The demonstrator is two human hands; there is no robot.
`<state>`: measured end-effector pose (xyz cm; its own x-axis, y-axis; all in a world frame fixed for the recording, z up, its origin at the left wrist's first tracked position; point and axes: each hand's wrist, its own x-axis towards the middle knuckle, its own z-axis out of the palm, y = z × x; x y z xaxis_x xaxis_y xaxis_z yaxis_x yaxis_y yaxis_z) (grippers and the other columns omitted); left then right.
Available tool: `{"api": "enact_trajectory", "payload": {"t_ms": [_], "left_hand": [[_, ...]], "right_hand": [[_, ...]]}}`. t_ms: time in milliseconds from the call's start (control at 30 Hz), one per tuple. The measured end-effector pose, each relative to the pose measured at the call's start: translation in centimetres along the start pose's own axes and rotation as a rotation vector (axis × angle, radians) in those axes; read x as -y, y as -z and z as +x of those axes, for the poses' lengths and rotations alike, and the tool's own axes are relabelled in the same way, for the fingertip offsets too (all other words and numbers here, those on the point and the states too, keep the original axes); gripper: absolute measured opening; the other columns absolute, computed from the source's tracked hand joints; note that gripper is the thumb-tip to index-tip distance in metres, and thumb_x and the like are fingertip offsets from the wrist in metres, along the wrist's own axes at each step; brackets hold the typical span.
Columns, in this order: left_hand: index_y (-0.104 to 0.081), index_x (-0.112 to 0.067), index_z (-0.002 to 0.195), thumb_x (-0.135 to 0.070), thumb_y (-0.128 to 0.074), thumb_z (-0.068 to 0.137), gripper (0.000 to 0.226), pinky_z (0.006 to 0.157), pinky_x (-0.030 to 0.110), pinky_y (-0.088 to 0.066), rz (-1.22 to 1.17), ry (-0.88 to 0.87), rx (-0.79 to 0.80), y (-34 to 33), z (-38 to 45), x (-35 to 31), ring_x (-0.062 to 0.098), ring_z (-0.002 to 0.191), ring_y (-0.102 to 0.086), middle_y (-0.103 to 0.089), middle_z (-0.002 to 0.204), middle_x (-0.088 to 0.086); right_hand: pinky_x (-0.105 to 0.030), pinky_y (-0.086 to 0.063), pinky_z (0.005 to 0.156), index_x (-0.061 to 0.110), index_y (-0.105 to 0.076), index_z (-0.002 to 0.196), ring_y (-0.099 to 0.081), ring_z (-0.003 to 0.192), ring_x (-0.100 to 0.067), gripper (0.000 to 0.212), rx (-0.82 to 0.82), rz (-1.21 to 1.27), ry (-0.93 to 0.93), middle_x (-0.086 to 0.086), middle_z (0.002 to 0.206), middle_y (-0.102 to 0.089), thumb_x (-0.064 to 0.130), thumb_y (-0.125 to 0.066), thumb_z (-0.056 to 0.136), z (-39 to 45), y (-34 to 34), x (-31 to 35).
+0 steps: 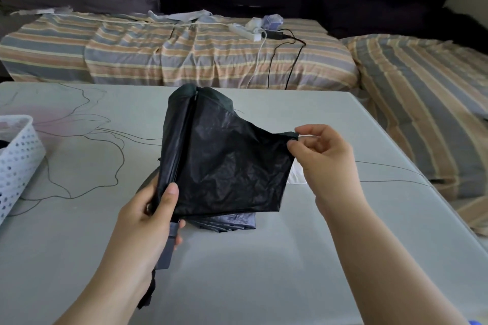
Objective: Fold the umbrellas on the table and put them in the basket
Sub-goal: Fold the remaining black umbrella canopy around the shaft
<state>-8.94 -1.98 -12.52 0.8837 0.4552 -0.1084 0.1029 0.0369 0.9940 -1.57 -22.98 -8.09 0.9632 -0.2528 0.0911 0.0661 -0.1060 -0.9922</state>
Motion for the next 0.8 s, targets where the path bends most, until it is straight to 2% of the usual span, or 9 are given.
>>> {"api": "enact_trajectory", "payload": {"t_ms": [100, 233, 333, 400, 500, 533, 600, 700, 800], "left_hand": [[-0.066, -0.044, 0.085, -0.032, -0.058, 0.091, 0.016, 0.050, 0.033, -0.050, 0.003, -0.010, 0.018, -0.1, -0.1, 0.0, 0.019, 0.053, -0.057, -0.062, 0.059, -0.017], [-0.067, -0.042, 0.086, -0.031, -0.058, 0.092, 0.015, 0.049, 0.033, -0.050, 0.012, -0.012, 0.023, -0.1, -0.1, 0.1, 0.016, 0.050, -0.057, -0.063, 0.062, -0.016], [-0.067, -0.041, 0.086, -0.032, -0.057, 0.092, 0.014, 0.047, 0.032, -0.049, 0.021, -0.008, 0.028, 0.2, 0.1, -0.1, 0.013, 0.047, -0.056, -0.063, 0.062, -0.014], [-0.066, -0.040, 0.085, -0.033, -0.057, 0.092, 0.013, 0.047, 0.032, -0.047, 0.028, -0.002, 0.037, 0.5, 0.3, -0.3, 0.014, 0.043, -0.054, -0.061, 0.057, -0.009], [-0.065, -0.041, 0.082, -0.030, -0.057, 0.093, 0.017, 0.043, 0.029, -0.042, 0.059, -0.022, 0.038, 1.1, 0.7, -0.6, 0.015, 0.038, -0.051, -0.055, 0.057, -0.001], [-0.065, -0.042, 0.083, -0.028, -0.057, 0.093, 0.019, 0.043, 0.029, -0.042, 0.070, -0.032, 0.044, 1.2, 0.8, -0.5, 0.015, 0.039, -0.051, -0.055, 0.055, -0.004], [-0.064, -0.044, 0.087, -0.027, -0.056, 0.094, 0.020, 0.042, 0.028, -0.042, 0.088, -0.040, 0.066, 1.2, 0.7, -0.5, 0.015, 0.041, -0.052, -0.055, 0.051, -0.008], [-0.065, -0.039, 0.087, -0.026, -0.056, 0.094, 0.017, 0.041, 0.028, -0.041, 0.076, -0.019, 0.069, 0.9, 0.6, -0.3, 0.014, 0.040, -0.051, -0.055, 0.049, -0.008], [-0.064, -0.035, 0.085, -0.028, -0.056, 0.094, 0.014, 0.036, 0.026, -0.040, 0.032, 0.021, 0.044, 0.5, 0.7, -0.2, 0.015, 0.037, -0.049, -0.056, 0.047, -0.004]], "right_hand": [[-0.010, -0.038, 0.048, 0.021, -0.063, 0.083, -0.046, 0.047, 0.000, 0.019, -0.025, -0.015, -0.008, 0.019, 0.050, -0.052, 0.002, -0.061, 0.086, 0.2, -0.1, -0.5], [-0.015, -0.044, 0.059, 0.027, -0.065, 0.078, -0.054, 0.062, -0.008, 0.019, -0.032, -0.083, 0.046, 0.008, 0.066, -0.060, 0.014, -0.060, 0.092, 0.2, -0.1, -0.7], [-0.007, -0.040, 0.062, 0.036, -0.065, 0.077, -0.051, 0.066, 0.000, 0.026, 0.047, -0.209, 0.154, 0.008, 0.079, -0.060, 0.017, -0.058, 0.094, 0.3, 0.7, -0.2], [-0.005, -0.038, 0.071, 0.033, -0.067, 0.079, -0.049, 0.075, 0.005, 0.022, 0.167, -0.222, 0.197, 0.007, 0.093, -0.053, 0.017, -0.059, 0.093, 0.8, 2.0, 0.0], [-0.024, -0.038, 0.089, 0.028, -0.067, 0.072, -0.047, 0.092, -0.007, 0.017, 0.500, -0.002, 0.150, 0.008, 0.099, -0.048, 0.038, -0.067, 0.085, 1.4, 3.7, 0.0], [-0.029, -0.037, 0.089, 0.025, -0.066, 0.071, -0.045, 0.094, -0.013, 0.023, 0.591, 0.115, 0.099, 0.006, 0.100, -0.048, 0.045, -0.068, 0.082, 1.5, 4.0, -0.4], [-0.031, -0.037, 0.084, 0.013, -0.060, 0.078, -0.045, 0.088, -0.018, 0.028, 0.692, 0.307, -0.010, -0.001, 0.093, -0.047, 0.038, -0.058, 0.090, 1.4, 3.9, -0.7], [-0.036, -0.038, 0.083, 0.009, -0.060, 0.079, -0.048, 0.086, -0.020, 0.022, 0.655, 0.556, -0.196, -0.004, 0.086, -0.051, 0.021, -0.046, 0.091, 0.8, 2.6, 0.1], [-0.042, -0.054, 0.087, 0.012, -0.071, 0.077, -0.067, 0.083, -0.020, 0.035, 0.414, 0.857, -0.390, -0.001, 0.084, -0.070, 0.028, -0.045, 0.095, -0.9, 0.6, 0.7]]}}
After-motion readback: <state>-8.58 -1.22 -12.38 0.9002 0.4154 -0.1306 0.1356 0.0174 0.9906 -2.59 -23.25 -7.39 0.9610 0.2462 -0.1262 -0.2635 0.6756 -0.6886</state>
